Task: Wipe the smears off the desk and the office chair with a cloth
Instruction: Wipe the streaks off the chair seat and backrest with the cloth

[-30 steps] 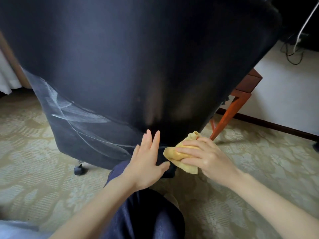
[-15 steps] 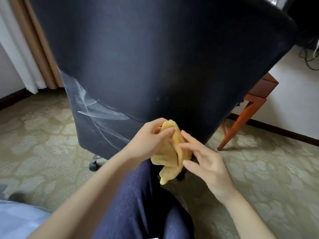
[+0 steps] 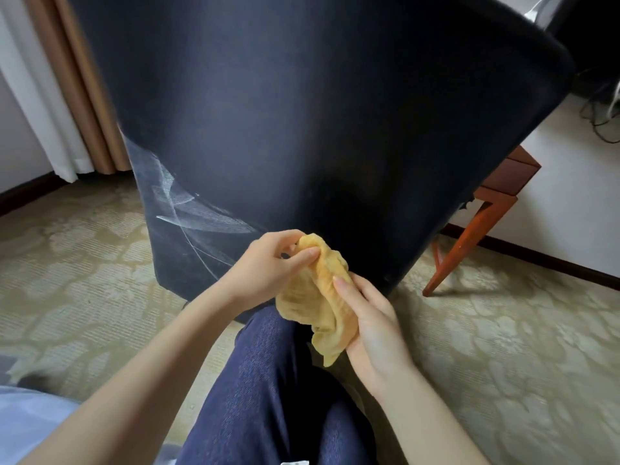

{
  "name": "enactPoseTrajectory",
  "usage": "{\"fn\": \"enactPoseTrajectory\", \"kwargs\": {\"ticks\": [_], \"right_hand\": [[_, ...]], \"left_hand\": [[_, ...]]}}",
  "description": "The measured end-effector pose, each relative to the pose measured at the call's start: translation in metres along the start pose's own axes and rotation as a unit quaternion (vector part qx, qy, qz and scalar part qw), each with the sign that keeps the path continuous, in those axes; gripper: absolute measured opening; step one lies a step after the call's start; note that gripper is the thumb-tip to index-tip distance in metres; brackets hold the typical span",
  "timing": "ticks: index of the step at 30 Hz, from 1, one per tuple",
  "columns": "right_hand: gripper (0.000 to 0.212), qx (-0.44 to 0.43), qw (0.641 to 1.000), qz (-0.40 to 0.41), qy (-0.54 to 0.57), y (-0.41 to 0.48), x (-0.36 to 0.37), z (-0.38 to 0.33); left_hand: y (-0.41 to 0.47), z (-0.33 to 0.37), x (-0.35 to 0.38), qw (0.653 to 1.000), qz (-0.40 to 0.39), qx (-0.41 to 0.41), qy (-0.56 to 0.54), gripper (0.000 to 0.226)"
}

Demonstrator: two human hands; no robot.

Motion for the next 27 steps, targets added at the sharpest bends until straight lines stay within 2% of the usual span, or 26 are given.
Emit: {"fn": "enactPoseTrajectory", "kwargs": {"ticks": [2,3,4,6,8,10,14,16,19,23,27], "right_hand": [[0.035,-0.067,0.995,0.031,-0.061,0.003,-0.004,-0.019],[0.029,-0.124,0.984,0.046,-0.119,0.003,-0.004,-0.034],[0.026,-0.189,0.964,0.053,-0.181,0.001,0.001,-0.049],[0.024,-0.329,0.898,0.042,-0.288,-0.007,0.025,-0.080],[0.023,-0.487,0.794,0.011,-0.363,-0.023,0.058,-0.107],[0.021,-0.621,0.659,-0.026,-0.424,-0.037,0.099,-0.119],[0.008,-0.777,0.407,-0.093,-0.472,-0.044,0.179,-0.107],[0.008,-0.820,0.319,-0.116,-0.461,-0.037,0.212,-0.091],[0.019,-0.833,0.240,-0.164,-0.472,-0.015,0.254,-0.061],[0.021,-0.807,0.190,-0.205,-0.520,0.022,0.277,-0.019],[0.025,-0.738,0.121,-0.247,-0.616,0.062,0.252,0.025]], "left_hand": [[-0.001,-0.009,-0.009,0.998,0.020,-0.019,0.055,0.002],[-0.002,-0.015,-0.014,0.997,0.031,-0.033,0.065,0.007],[-0.003,-0.024,-0.021,0.996,0.042,-0.048,0.064,0.013],[-0.006,-0.040,-0.035,0.993,0.063,-0.076,0.058,0.017],[-0.010,-0.053,-0.044,0.992,0.070,-0.095,0.054,0.015],[-0.016,-0.066,-0.050,0.990,0.068,-0.106,0.060,0.013],[-0.025,-0.087,-0.063,0.985,0.071,-0.132,0.086,0.017],[-0.028,-0.094,-0.072,0.982,0.072,-0.149,0.094,0.019],[-0.033,-0.102,-0.088,0.978,0.083,-0.157,0.110,0.020],[-0.038,-0.118,-0.106,0.972,0.097,-0.175,0.123,0.020],[-0.041,-0.134,-0.118,0.966,0.102,-0.201,0.128,0.017]]}}
Point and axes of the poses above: each hand's wrist, its own y-axis towards the middle knuckle, its own x-axis out of the palm, z = x × y, the point moved 9 cm from there along y, towards the middle knuckle, and after that the axes turned 13 degrees about y, right-handed, at the moved point
